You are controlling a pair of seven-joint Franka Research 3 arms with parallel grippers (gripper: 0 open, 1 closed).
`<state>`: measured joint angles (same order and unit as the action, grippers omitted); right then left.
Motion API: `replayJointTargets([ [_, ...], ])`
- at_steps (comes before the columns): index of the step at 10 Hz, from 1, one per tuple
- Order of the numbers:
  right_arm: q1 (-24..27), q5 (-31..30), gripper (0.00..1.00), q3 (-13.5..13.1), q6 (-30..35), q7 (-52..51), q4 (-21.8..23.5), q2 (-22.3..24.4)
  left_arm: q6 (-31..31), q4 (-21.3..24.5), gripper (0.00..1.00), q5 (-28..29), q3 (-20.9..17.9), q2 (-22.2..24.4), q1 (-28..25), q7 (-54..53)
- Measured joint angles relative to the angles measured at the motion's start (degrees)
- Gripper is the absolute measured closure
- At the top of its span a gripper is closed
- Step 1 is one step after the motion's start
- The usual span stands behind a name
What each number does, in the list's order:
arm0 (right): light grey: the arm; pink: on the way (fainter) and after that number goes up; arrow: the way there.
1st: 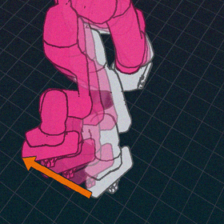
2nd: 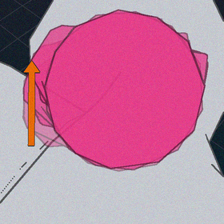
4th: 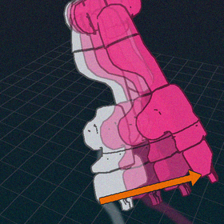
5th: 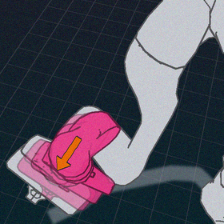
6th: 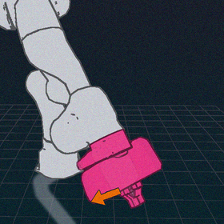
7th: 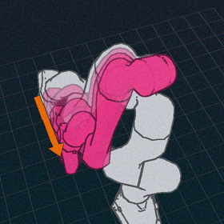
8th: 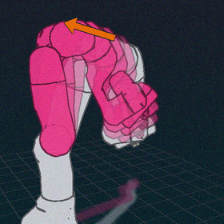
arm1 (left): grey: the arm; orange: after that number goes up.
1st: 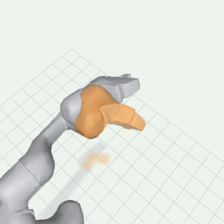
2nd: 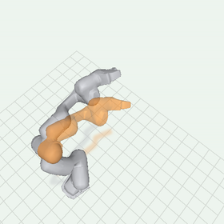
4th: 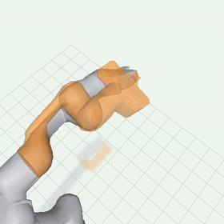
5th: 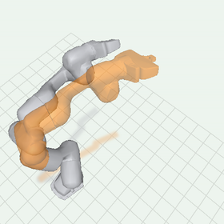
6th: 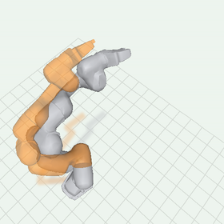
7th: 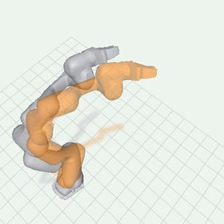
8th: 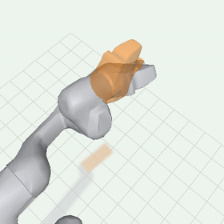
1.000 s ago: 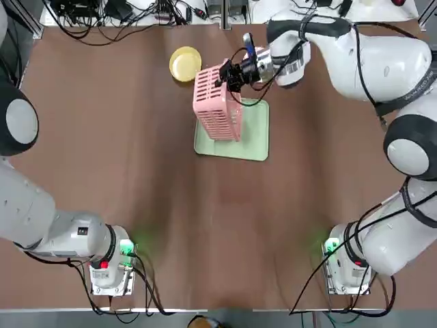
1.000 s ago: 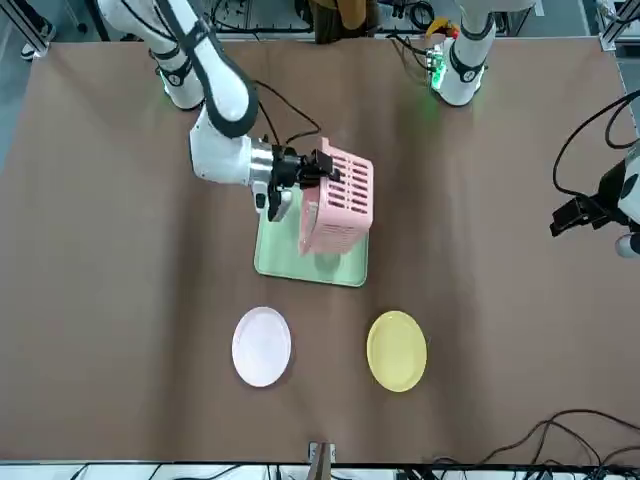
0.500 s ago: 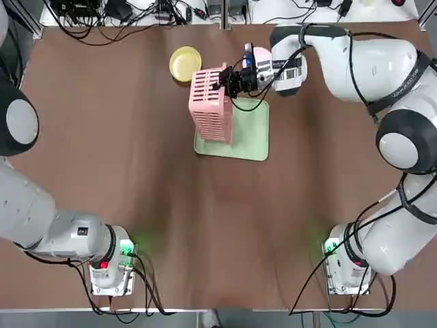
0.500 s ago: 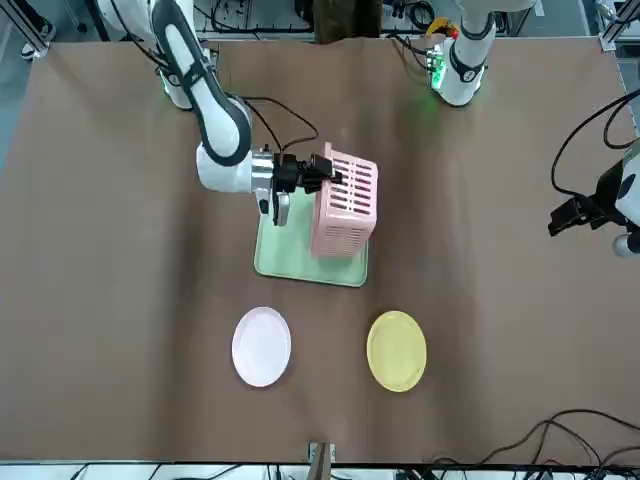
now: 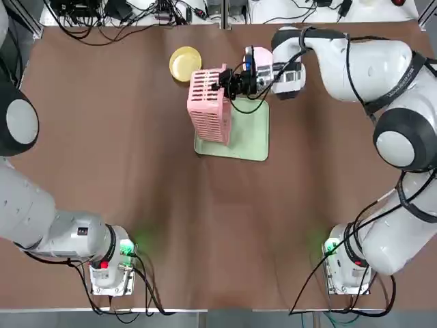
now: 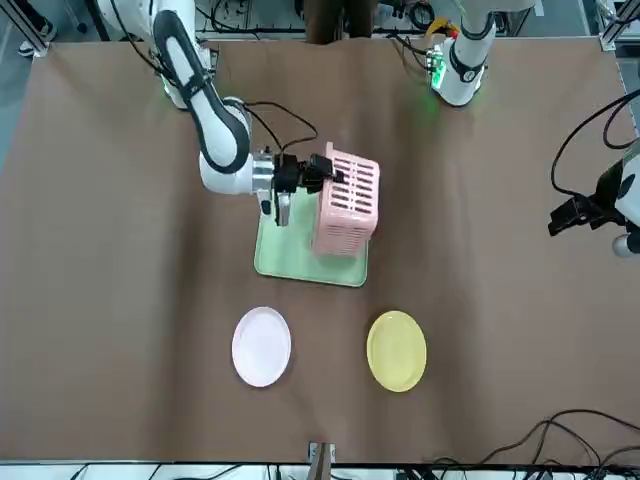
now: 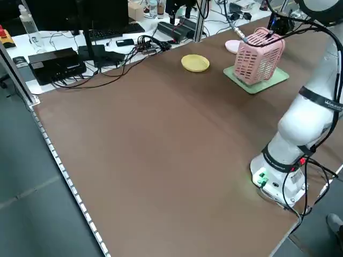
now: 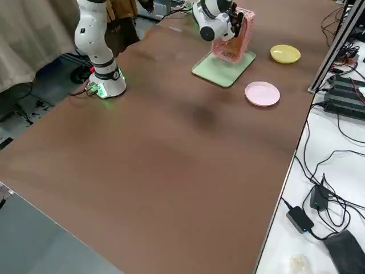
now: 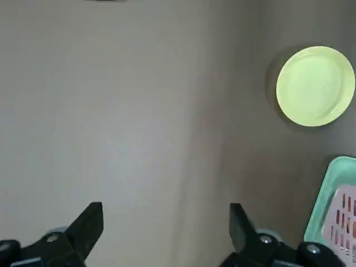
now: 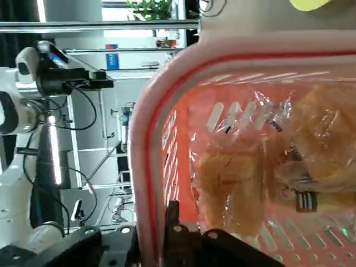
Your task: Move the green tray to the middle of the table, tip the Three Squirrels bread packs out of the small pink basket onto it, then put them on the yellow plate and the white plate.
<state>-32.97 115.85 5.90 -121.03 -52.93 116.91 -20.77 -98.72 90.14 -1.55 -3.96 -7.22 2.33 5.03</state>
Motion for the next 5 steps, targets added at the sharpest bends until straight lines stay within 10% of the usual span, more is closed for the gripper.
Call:
replayJointTargets([
  [5,0.01,3.60,0.93,-0.02,5.16,-2.84,0.01,-1.78,0.00,0.11,0.00,0.00,0.01,-0.45,0.43,0.00],
])
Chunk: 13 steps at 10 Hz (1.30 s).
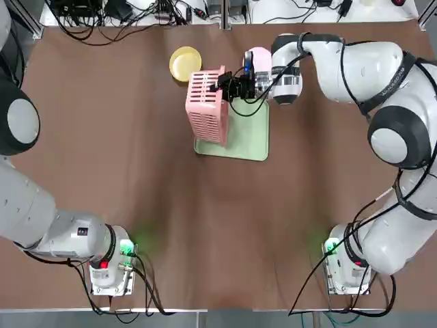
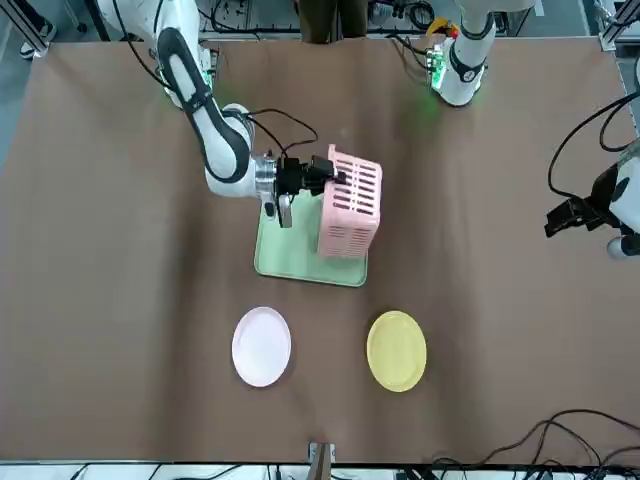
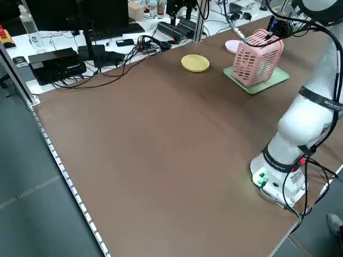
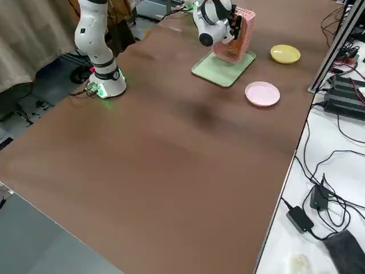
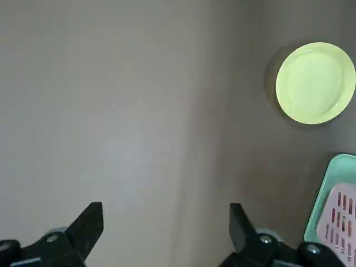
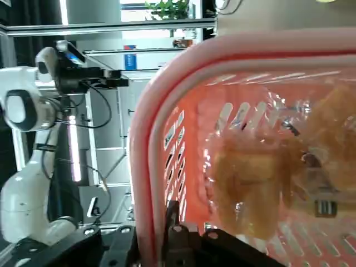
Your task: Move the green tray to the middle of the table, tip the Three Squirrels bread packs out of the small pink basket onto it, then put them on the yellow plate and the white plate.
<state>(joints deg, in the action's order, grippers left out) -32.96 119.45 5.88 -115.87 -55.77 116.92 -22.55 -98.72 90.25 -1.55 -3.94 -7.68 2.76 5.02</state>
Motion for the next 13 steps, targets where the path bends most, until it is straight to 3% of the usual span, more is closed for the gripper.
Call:
replayJointTargets([
  [7,0.02,3.72,0.93,-0.01,6.47,-3.35,0.03,-2.05,0.00,0.01,0.00,0.00,0.07,-0.01,0.09,0.00],
  [13,0.35,4.10,0.93,-0.03,7.33,-5.36,0.03,-3.46,-0.21,0.09,0.00,0.00,0.14,-0.11,0.20,0.00],
])
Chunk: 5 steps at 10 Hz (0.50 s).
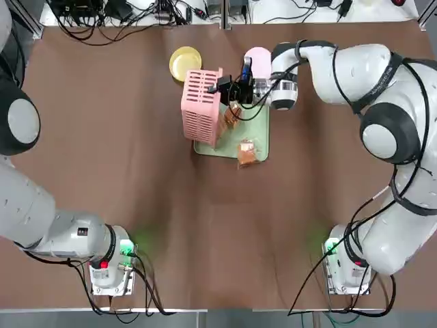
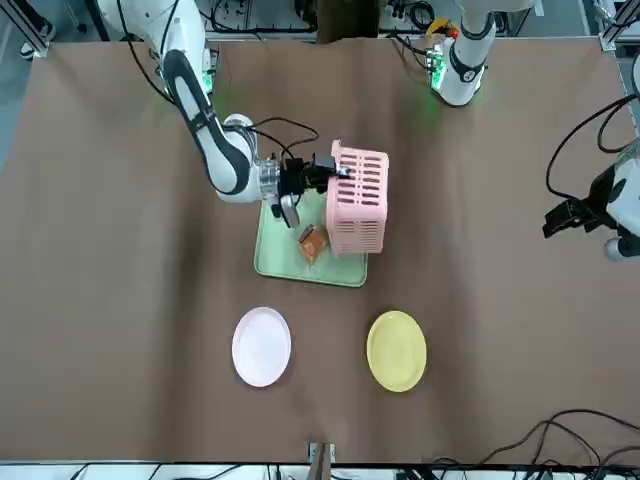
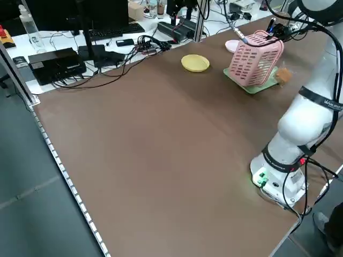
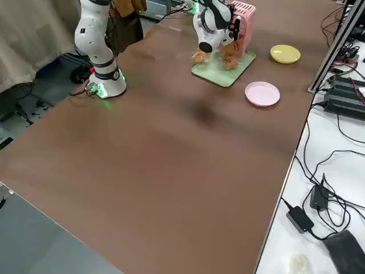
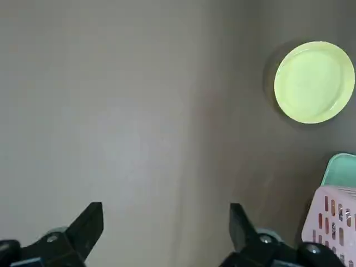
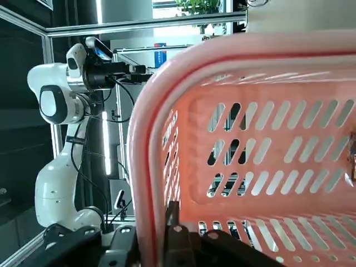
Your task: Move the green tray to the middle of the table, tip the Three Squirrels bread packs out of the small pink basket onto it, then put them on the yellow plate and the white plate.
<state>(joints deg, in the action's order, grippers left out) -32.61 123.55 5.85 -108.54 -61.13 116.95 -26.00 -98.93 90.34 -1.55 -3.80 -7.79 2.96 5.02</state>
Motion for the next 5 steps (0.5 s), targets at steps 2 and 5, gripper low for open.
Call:
replayJointTargets([
  [2,0.33,0.00,0.93,-0.02,0.01,0.00,0.00,0.00,-0.02,0.02,0.00,0.00,0.02,-0.01,0.01,0.00],
  [5,1.12,0.01,0.93,-0.08,1.57,0.00,0.70,-0.01,-0.07,0.03,0.00,0.00,0.07,-0.01,-0.01,0.00],
])
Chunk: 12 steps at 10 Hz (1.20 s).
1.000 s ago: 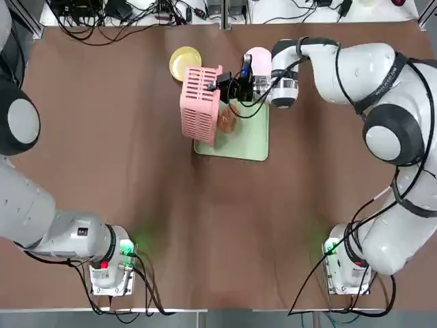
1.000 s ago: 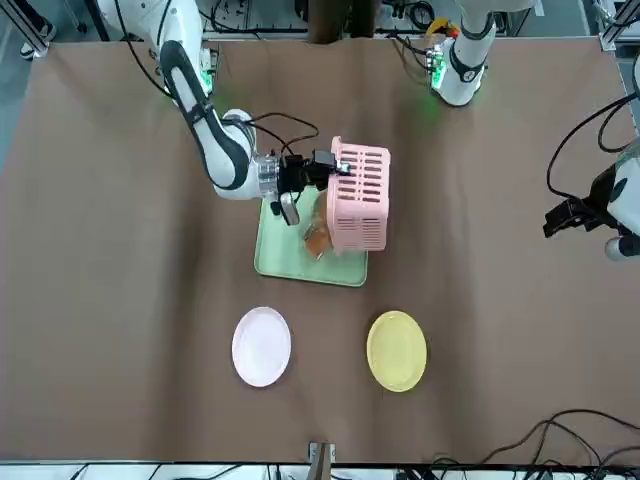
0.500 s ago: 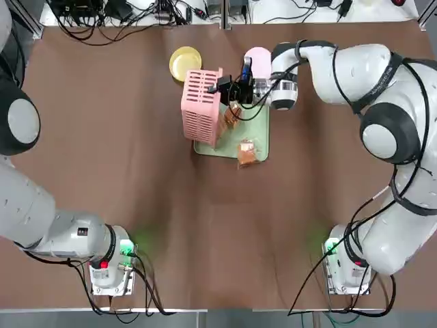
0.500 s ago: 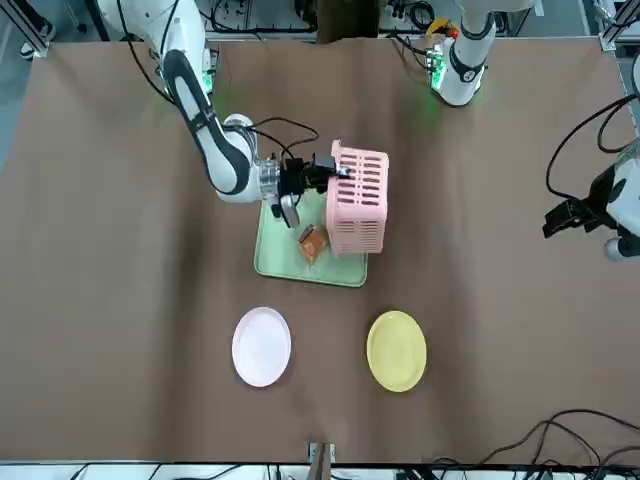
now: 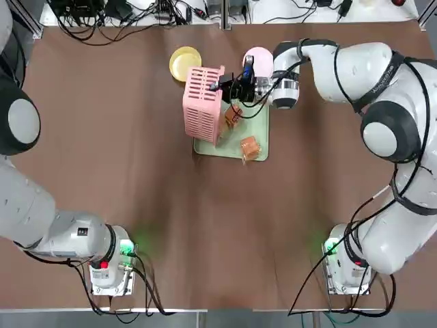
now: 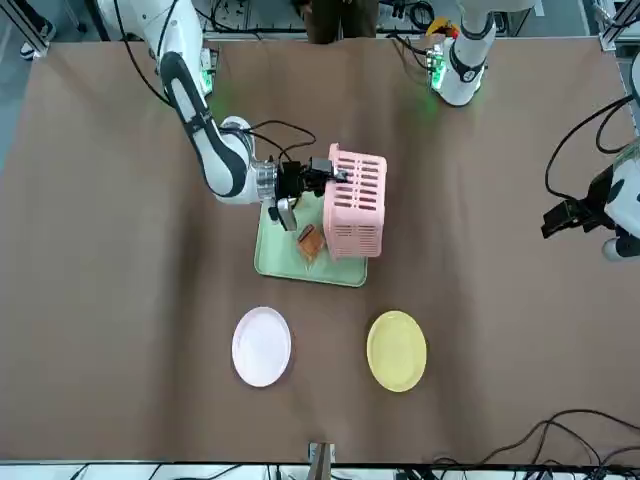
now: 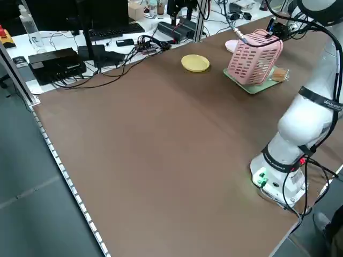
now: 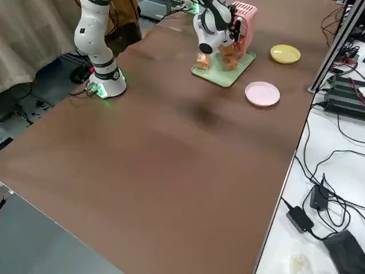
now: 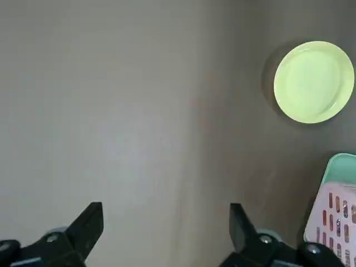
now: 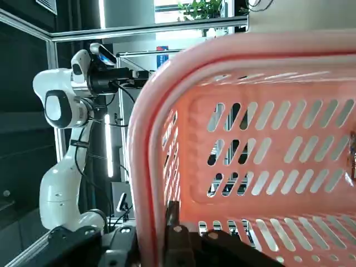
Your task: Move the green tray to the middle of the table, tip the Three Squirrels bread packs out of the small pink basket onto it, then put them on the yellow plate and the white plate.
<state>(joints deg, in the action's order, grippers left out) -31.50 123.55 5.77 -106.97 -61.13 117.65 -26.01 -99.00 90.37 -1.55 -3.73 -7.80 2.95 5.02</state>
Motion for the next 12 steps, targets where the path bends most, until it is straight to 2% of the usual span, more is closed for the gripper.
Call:
replayJointTargets([
  [5,3.99,0.00,0.93,-0.12,5.12,-0.04,3.92,0.07,0.00,0.01,0.00,0.94,-0.05,0.00,-0.06,-0.30],
  [8,6.42,0.00,0.93,-0.18,8.48,-0.08,6.11,0.20,0.01,0.04,0.00,3.37,1.20,0.00,0.02,-0.35],
  [12,8.05,-0.05,0.93,-0.17,8.63,-0.66,6.57,0.69,-0.04,0.28,0.00,3.69,1.31,-1.12,-0.11,-0.35],
])
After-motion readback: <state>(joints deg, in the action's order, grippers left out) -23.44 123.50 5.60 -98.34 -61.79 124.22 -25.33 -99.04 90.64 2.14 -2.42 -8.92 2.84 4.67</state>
